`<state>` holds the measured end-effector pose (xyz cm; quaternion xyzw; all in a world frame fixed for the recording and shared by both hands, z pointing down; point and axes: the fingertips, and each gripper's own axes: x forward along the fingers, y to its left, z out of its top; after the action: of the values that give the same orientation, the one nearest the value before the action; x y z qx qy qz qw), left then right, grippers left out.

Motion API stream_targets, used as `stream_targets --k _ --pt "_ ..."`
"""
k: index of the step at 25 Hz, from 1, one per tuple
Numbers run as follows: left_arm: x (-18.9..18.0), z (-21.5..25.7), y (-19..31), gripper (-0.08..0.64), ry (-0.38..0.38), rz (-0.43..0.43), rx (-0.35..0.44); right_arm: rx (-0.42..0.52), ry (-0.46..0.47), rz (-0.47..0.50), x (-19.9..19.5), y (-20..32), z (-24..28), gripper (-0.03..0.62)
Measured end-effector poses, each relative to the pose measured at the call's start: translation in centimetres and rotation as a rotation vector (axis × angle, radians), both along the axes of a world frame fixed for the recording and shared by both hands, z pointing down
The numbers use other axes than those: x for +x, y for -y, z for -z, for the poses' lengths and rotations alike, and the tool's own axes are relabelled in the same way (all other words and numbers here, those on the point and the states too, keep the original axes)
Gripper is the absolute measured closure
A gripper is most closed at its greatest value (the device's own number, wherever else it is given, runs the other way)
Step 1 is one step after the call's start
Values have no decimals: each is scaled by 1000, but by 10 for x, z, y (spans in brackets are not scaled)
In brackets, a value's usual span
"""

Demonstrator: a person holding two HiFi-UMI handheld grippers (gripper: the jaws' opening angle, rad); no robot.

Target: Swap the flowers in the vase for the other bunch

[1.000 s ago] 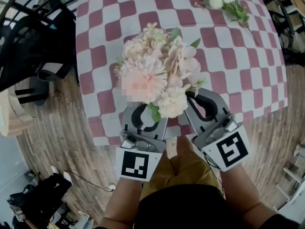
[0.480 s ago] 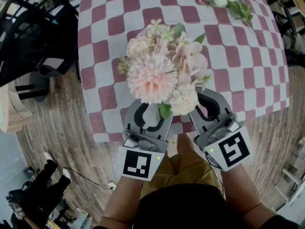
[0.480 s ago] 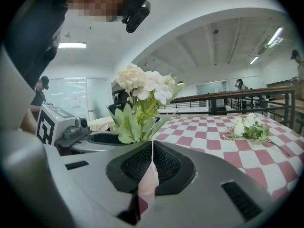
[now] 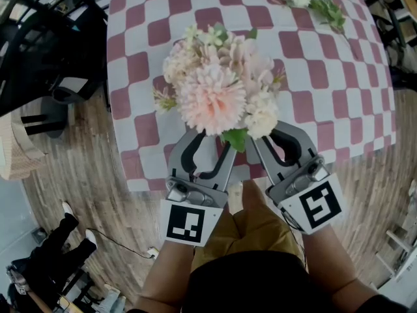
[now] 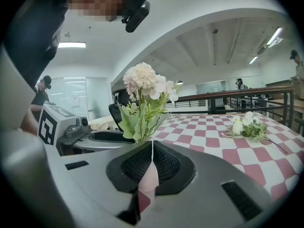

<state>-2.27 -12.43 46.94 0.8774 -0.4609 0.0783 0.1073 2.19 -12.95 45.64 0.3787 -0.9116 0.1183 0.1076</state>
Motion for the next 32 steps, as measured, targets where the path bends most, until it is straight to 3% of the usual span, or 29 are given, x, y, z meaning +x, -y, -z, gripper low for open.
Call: stream_targets --k 19,32 --pt "-4 14 -10 377 -1 -19 18 28 4 -24 4 -6 15 558" --pt "-7 26 -11 546 7 -22 32 40 -12 -13 3 -9 21 558"
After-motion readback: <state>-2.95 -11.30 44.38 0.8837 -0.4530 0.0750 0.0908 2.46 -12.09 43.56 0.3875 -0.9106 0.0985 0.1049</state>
